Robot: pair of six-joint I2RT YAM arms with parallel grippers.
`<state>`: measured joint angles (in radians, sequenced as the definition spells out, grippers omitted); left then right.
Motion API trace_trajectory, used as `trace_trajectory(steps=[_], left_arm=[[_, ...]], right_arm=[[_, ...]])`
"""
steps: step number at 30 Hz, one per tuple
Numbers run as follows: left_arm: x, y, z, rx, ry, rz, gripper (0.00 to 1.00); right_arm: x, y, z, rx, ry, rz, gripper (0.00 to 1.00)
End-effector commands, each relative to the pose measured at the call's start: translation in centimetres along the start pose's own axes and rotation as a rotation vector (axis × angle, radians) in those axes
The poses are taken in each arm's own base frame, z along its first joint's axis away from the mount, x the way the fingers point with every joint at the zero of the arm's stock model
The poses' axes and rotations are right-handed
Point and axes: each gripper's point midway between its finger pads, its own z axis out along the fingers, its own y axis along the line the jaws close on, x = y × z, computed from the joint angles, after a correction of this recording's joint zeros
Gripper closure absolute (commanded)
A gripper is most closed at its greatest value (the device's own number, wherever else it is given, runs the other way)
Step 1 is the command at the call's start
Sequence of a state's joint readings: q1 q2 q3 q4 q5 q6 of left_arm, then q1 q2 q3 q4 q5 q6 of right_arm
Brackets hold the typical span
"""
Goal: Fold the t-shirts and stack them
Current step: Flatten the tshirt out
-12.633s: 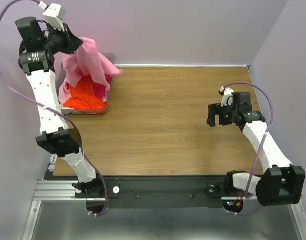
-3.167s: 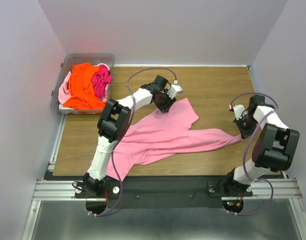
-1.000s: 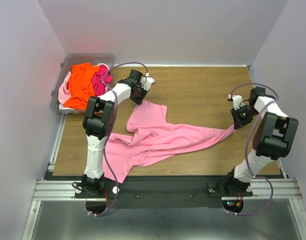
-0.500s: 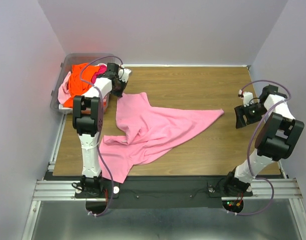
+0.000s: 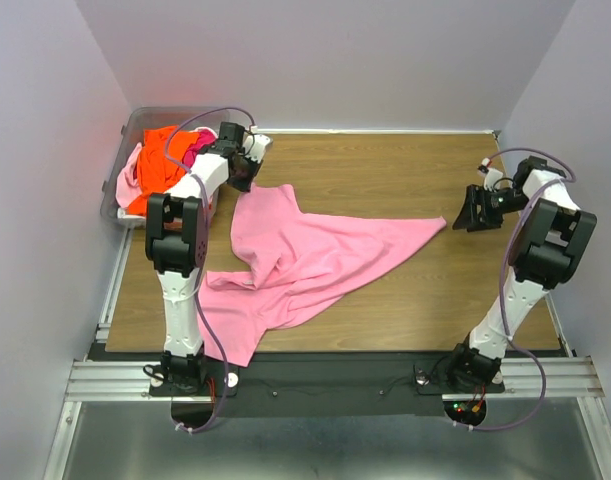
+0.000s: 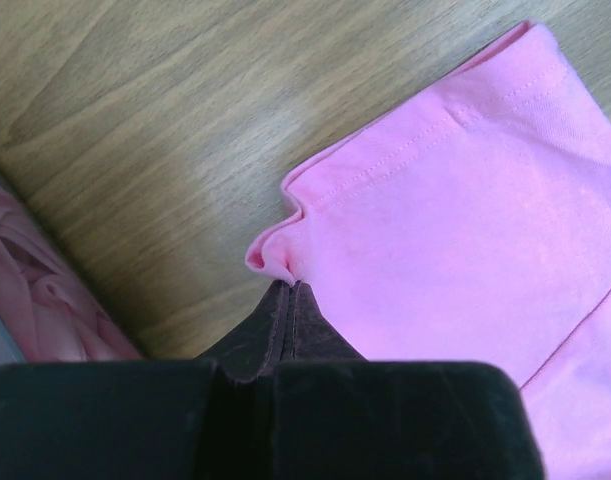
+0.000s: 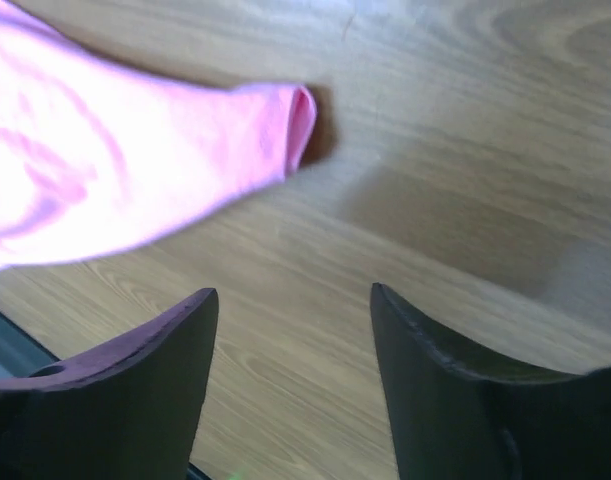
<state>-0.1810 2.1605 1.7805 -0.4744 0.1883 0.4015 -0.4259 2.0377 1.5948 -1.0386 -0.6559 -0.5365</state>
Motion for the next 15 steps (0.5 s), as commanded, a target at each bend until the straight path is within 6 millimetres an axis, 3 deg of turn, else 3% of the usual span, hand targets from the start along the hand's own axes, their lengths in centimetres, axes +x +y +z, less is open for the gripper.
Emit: trace_trajectory(steps=[1,5,15], left_arm=[[-2.7,0.4,-2.8,-0.007,-0.079,0.014,1.00],[-2.6,0.5,-2.6,-0.006,-0.073,0.010,1.00],[-2.6,0.4,-2.5,-0.002,-0.071,0.006,1.00]], right_arm=[[-3.7,0.2,0.6,-0.021,-0.090,0.066,0.35],[-4.9,0.0,1.9,-0.031,-0.098,0.146,0.39],[-5.2,0.6,6.3,-0.051,-0.057,0.178,0.44]])
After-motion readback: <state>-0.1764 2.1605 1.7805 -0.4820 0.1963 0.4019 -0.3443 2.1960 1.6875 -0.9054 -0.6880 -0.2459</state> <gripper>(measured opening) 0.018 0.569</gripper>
